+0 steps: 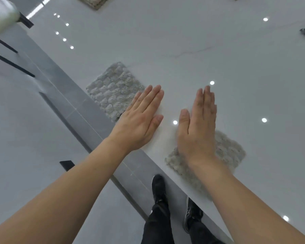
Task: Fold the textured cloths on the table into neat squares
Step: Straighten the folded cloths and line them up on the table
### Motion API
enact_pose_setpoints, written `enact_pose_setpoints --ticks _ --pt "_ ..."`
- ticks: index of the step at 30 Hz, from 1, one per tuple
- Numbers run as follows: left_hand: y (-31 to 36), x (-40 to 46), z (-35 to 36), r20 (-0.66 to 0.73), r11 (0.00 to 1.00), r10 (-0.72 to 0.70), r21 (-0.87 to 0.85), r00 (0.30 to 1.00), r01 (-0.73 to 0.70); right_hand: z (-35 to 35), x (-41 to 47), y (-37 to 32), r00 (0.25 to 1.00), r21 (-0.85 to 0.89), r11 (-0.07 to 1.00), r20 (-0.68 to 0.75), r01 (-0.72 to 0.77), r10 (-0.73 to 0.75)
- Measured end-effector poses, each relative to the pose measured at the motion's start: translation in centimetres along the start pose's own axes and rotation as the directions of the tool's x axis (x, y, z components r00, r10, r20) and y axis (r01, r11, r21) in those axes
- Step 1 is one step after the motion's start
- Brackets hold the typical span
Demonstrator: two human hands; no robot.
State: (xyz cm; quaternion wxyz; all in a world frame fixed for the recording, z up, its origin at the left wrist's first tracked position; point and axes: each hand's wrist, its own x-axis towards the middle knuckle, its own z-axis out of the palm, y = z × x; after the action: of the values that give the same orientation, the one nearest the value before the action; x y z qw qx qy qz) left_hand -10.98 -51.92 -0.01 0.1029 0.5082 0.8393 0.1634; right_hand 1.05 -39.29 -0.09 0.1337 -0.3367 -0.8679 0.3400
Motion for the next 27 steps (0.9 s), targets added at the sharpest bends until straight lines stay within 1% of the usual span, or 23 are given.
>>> enact_pose_setpoints --ticks 3,7,9,11,14,17,20,23,27 --pt "-3.4 0.4 -2.1 -0.034 0.999 -0.019 -0.031 0.999 0.018 2.9 1.1 -2.7 0.999 0.101 0.995 0.019 -0.027 0.026" --pt "-7.5 1.1 -4.2 -0.078 0.997 -0.033 -0.068 0.996 0.027 6.5 2.3 -6.1 0.996 0.259 0.962 0.021 -0.087 0.084" --pt "-9.4 1.5 -4.6 -0.060 0.994 -0.043 -0.100 0.997 0.037 8.1 3.0 -7.4 0.994 0.303 0.947 0.018 -0.105 0.104" --pt "-11.3 1.9 -4.7 -0.028 0.992 -0.039 -0.124 0.999 0.035 9.6 3.5 -8.4 0.995 0.333 0.939 -0.005 -0.089 0.096" --pt "-13.9 2.9 -5.3 -0.002 0.981 -0.045 -0.187 0.999 0.044 11.6 3.9 -9.1 0.994 0.338 0.939 -0.061 -0.066 0.091" --pt "-16.8 4.8 -5.7 0.000 0.961 -0.054 -0.270 0.999 0.052 13.5 4.5 -9.4 0.983 0.342 0.936 -0.126 -0.081 0.131" --pt "-19.6 6.1 -5.7 0.056 0.944 -0.053 -0.322 0.997 0.068 15.2 5.2 -10.0 0.966 0.260 0.957 -0.186 -0.126 0.177" --pt "-20.5 6.6 -5.5 0.084 0.927 0.035 -0.376 0.996 -0.001 16.3 5.9 -10.7 0.947 0.175 0.968 -0.235 -0.179 0.218" --pt "-20.5 7.0 -4.9 0.073 0.906 0.157 -0.407 0.985 -0.114 16.9 6.5 -11.1 0.949 0.133 0.979 -0.254 -0.157 0.187"
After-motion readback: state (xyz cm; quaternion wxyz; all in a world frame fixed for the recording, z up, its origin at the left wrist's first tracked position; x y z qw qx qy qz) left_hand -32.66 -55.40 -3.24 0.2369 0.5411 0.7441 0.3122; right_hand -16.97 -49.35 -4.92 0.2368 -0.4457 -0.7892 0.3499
